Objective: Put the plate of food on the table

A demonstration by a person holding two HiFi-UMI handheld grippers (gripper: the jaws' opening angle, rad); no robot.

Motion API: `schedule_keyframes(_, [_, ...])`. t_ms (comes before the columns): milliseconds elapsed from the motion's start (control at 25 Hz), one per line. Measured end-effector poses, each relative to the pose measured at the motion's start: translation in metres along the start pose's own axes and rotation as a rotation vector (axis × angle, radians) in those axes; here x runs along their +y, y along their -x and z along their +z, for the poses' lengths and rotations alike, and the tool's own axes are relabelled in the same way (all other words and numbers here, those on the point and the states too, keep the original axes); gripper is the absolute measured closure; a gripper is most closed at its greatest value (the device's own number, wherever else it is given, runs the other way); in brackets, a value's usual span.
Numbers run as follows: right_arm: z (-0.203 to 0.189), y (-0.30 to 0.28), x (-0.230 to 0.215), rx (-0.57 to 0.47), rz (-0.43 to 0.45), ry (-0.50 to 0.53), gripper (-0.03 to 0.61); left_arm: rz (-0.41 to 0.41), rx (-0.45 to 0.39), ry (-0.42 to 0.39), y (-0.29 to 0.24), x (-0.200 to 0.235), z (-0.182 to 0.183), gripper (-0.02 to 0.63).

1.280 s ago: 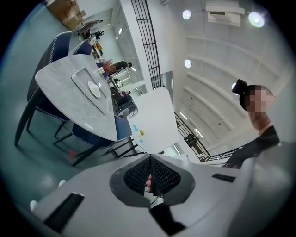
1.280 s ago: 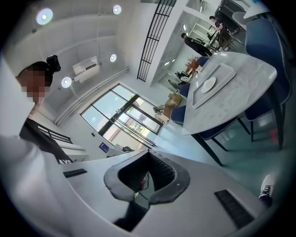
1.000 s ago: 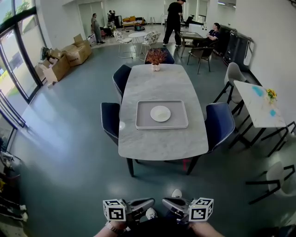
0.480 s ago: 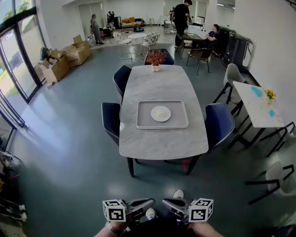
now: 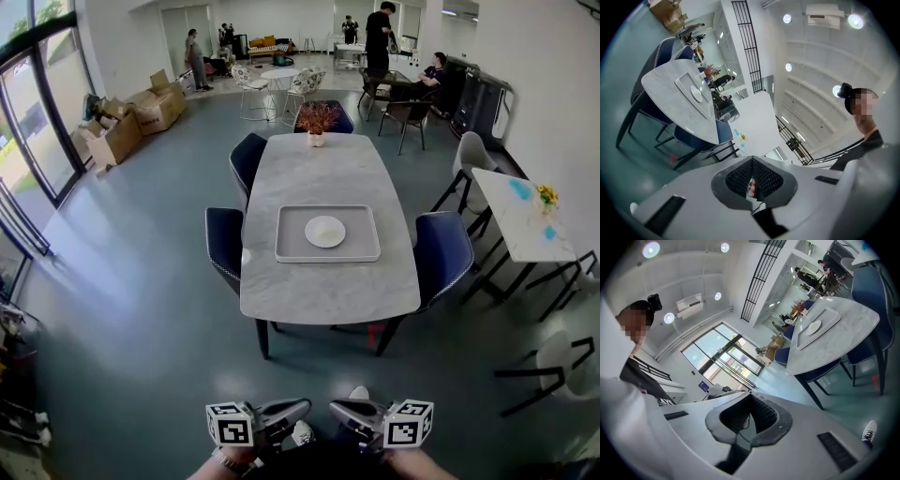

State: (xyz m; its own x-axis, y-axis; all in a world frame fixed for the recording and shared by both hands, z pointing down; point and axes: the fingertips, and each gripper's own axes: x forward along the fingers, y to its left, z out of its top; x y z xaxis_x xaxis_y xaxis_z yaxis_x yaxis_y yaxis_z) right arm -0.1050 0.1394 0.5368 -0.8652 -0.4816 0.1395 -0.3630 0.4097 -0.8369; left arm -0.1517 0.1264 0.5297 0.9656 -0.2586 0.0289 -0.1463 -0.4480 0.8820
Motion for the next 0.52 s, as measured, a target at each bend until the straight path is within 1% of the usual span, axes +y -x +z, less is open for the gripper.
schedule_keyframes(80, [0.001, 0.001, -0.001, 0.01, -0.023, 0.01, 0.568, 0.0, 0.002, -0.004, 0.0, 0.0, 0.0, 0.606])
schedule_keyframes(280, [0.0, 0.001, -0.003, -0.006, -0.007, -0.003, 0.568, -0.003, 0.002, -0.01, -0.001, 0.003, 0.0, 0.606])
schedule_keyframes(400, [0.0, -0.001, -0.004, -0.003, -0.011, -0.002, 0.568, 0.008, -0.013, 0.01, 0.002, 0.008, 0.002, 0.606])
schedule_keyframes(520, [0.003, -0.005, -0.001, 0.009, -0.022, 0.028, 0.568, 0.023, -0.02, 0.018, 0.006, 0.011, 0.003, 0.607])
